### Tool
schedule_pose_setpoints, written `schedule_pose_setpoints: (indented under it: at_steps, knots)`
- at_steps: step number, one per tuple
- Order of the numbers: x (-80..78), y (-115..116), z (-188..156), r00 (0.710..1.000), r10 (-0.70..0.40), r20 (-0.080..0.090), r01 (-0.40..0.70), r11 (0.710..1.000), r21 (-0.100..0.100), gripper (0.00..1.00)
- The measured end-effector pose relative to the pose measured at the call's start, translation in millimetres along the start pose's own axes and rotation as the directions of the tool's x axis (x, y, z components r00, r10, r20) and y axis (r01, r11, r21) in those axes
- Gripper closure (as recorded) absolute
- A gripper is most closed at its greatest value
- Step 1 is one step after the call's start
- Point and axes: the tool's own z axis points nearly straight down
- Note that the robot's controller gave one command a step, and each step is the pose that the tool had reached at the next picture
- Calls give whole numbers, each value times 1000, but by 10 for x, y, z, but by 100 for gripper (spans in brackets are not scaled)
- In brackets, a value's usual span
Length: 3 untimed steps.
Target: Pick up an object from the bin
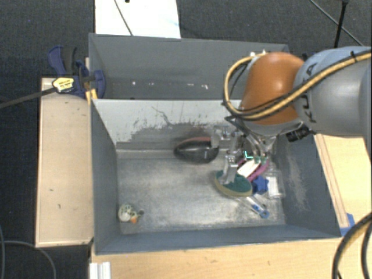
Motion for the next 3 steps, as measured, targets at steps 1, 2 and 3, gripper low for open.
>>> schedule_pose_setpoints:
  at_steps: [1, 2, 3]
  knots:
    - [245, -587, 687, 991, -136, 5, 136, 991, -3, 0]
    - [162, -1145, 664, 957, -288, 11, 288, 957, -11, 0]
    - [210, -1162, 680, 957, -290, -10, 290, 957, -14, 100]
